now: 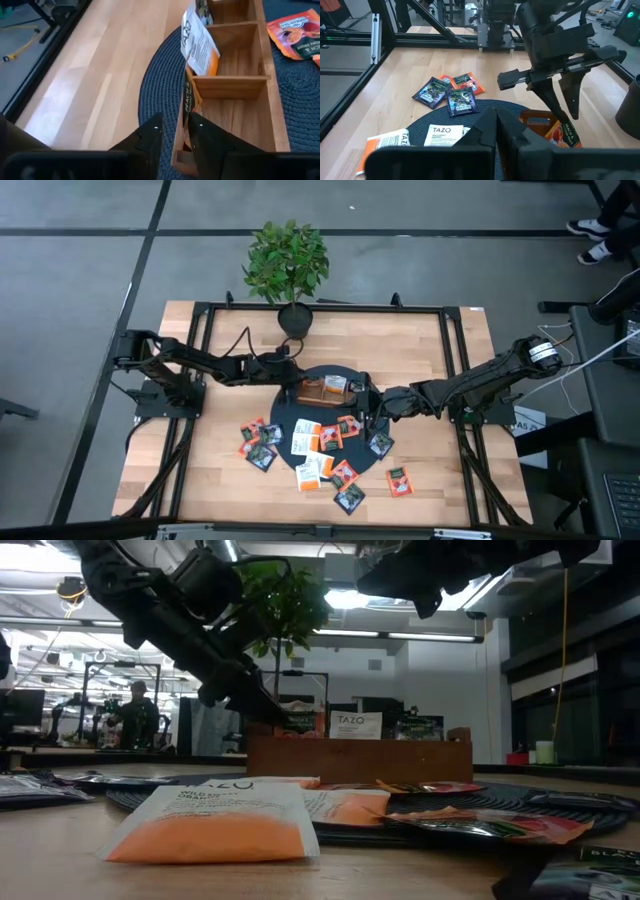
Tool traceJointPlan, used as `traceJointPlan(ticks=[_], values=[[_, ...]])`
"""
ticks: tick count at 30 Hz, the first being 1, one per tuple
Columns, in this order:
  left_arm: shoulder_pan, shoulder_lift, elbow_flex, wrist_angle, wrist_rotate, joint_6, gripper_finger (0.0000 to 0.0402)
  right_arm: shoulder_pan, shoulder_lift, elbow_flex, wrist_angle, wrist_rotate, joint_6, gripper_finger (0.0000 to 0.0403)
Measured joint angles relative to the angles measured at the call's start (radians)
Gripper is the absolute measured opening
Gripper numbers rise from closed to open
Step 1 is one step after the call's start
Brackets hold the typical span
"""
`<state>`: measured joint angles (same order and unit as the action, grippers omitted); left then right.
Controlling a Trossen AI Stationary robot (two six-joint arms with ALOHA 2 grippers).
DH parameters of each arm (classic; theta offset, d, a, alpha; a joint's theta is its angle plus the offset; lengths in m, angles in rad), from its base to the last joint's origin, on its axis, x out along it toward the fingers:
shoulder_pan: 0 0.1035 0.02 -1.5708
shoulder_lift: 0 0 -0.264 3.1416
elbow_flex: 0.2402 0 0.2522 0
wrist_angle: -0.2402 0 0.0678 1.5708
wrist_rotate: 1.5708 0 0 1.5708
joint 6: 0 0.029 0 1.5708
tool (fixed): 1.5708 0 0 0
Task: Pick & Place Tea
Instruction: Put the orange tea bag into the left side of the wooden organizer, then put the violet tea bag into the right side of the wooden organizer
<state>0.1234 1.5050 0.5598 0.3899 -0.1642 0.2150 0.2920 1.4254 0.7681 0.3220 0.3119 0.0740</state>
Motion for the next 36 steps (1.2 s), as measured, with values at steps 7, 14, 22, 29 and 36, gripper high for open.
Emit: traceJointPlan(ticks=[7, 14, 22, 29, 36], values=[[0.0, -0.041, 0.0, -0.002, 0.0, 0.031, 0.0122, 0.0, 0.0, 0.0, -0.002, -0.001, 0.0, 0.0011], [-0.029, -0.148, 0.0, -0.021, -0.051, 0.085, 0.0134, 0.0, 0.0, 0.0, -0.006, 0.0, -0.002, 0.0009], [-0.129, -0.349, 0.0, -0.118, -0.236, 0.129, 0.0132, 0.0, 0.0, 0.0, -0.006, 0.001, -0.003, 0.0006], [-0.243, -0.501, 0.0, -0.184, -0.227, 0.089, 0.0125, 0.0, 0.0, 0.0, -0.006, 0.0, 0.013, 0.0014], [-0.368, -0.542, 0.0, -0.251, -0.253, 0.057, 0.0085, 0.015, 0.0, 0.0, -0.006, 0.001, 0.033, 0.0005]])
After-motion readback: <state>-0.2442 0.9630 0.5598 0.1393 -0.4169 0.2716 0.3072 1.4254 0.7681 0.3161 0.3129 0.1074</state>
